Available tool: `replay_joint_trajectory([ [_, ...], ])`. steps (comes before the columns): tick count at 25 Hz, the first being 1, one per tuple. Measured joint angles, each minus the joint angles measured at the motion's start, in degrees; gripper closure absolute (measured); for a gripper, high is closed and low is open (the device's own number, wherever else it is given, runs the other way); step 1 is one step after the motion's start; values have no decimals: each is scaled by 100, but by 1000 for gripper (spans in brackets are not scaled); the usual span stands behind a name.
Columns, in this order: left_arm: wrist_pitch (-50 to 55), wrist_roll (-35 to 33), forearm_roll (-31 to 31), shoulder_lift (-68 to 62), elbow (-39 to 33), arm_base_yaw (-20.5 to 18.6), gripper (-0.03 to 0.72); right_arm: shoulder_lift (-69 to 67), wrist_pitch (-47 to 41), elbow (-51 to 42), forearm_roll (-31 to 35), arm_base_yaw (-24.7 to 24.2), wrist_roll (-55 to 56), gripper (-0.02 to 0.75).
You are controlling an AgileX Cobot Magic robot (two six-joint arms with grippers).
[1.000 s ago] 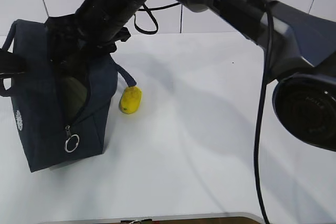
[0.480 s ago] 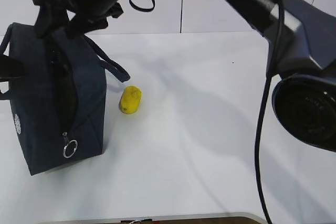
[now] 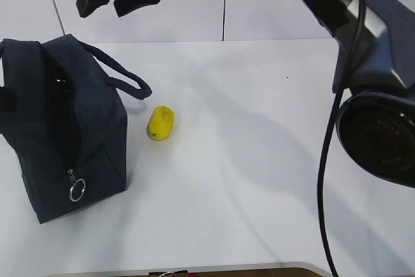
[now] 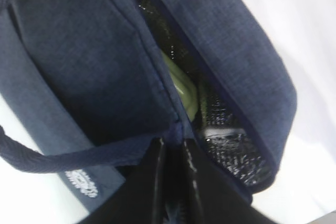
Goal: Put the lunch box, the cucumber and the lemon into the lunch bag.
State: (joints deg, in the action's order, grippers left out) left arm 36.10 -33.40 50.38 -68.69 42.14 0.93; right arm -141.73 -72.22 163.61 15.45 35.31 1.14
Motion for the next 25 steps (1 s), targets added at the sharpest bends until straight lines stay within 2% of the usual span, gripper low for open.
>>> replay_joint_trajectory([
  [4, -11, 0, -286, 120, 0, 0, 681, 0, -4, 10, -635, 0, 510, 258],
  [7, -30, 0, -531, 270, 0, 0, 681, 0, -13, 10, -817, 0, 755, 258],
  [17, -44, 134, -1126, 489, 0, 0, 682, 0, -13, -130, -876, 0, 911, 258],
  [21, -85, 487, -1460, 489, 0, 0, 682, 0, -13, -251, -889, 0, 922, 258],
  [25, -102, 947, -1916, 512, 0, 0, 682, 197, -13, -917, -903, 0, 922, 257],
])
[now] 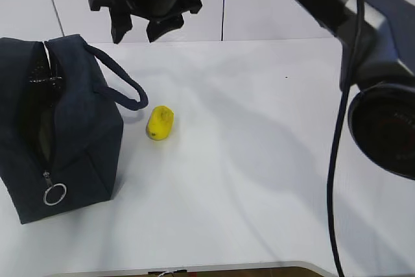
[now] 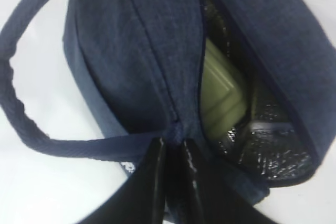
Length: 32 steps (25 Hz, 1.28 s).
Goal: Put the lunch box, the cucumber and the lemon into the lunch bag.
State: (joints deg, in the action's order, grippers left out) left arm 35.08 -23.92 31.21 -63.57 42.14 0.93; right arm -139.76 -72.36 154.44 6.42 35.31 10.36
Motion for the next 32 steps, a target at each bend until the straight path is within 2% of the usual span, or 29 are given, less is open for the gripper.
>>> replay_joint_trajectory([
  [4, -4, 266, -279, 69, 0, 0, 682, 380, 0, -913, -289, 0, 0, 257],
  [9, -4, 530, -489, 98, 0, -203, 682, 835, 0, -1834, -698, 0, 0, 258],
  [16, 29, 575, -547, 111, 0, -257, 682, 930, 35, -2571, -681, -10, 0, 257],
  [21, 49, 584, -547, 138, 0, -257, 682, 905, 58, -2692, -681, -10, 317, 257],
  [27, 62, 598, -559, 138, 0, -257, 683, 565, 82, -2692, -681, -10, 1513, 257],
  [32, 62, 598, -559, 138, 0, -257, 683, 357, 195, -2705, -554, -10, 1754, 257],
])
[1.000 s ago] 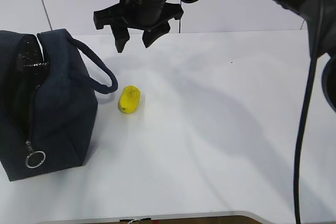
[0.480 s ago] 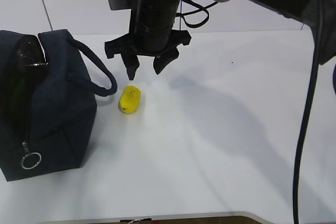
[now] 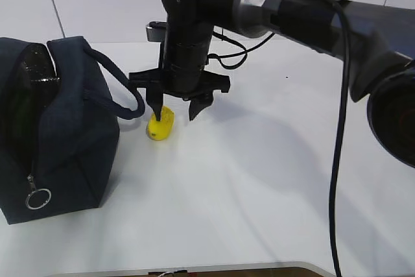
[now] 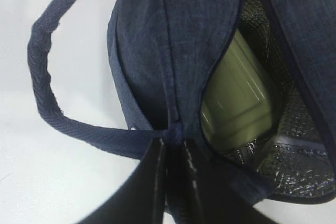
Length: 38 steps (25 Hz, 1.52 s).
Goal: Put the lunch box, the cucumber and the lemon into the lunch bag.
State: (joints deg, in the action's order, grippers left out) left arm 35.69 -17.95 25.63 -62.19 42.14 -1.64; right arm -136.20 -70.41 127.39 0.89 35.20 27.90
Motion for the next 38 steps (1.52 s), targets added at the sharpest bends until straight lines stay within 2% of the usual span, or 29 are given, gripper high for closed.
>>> replay_joint_trajectory([
  [10, 0, 0, 0, 0, 0, 0, 683, -94, 786, 0, 18, 0, 268, 257],
  [17, 0, 0, -100, 0, 0, 0, 683, -97, 850, 0, 36, 0, 282, 257],
  [23, 0, 229, -511, 0, 0, 0, 683, -97, 850, 0, 36, 0, 282, 257],
  [32, 183, 1244, -1801, 320, 0, 0, 683, -97, 850, 0, 57, 0, 282, 257],
  [38, 205, 1351, -1858, 365, 0, 0, 683, -149, 909, 0, 155, 0, 291, 258],
])
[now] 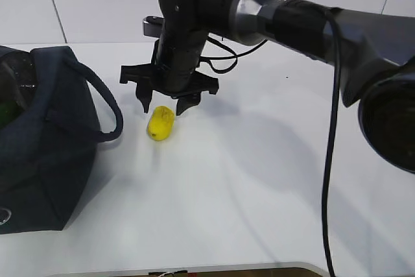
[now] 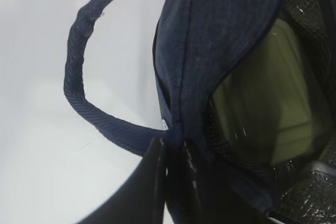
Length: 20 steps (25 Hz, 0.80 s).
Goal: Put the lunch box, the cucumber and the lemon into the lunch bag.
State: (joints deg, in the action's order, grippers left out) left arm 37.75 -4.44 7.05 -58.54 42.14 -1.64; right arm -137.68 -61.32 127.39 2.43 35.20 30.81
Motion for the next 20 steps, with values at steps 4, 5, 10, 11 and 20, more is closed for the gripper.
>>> replay_joint_trajectory([
  [4, 0, 0, 127, 0, 0, 0, 683, -111, 37, 0, 24, 0, 0, 258],
  [5, 0, 0, 170, 0, 0, 0, 683, -142, 48, 0, 24, 0, 0, 258],
  [10, 0, -64, 572, 0, 0, -10, 683, -278, 132, 0, 13, 0, 0, 258],
  [11, 0, -149, 696, -11, 0, -12, 683, -290, 169, 0, 13, 0, 0, 258],
  [20, 0, -819, 1646, -182, 0, -12, 683, -338, 389, 0, 1, 0, 0, 258],
])
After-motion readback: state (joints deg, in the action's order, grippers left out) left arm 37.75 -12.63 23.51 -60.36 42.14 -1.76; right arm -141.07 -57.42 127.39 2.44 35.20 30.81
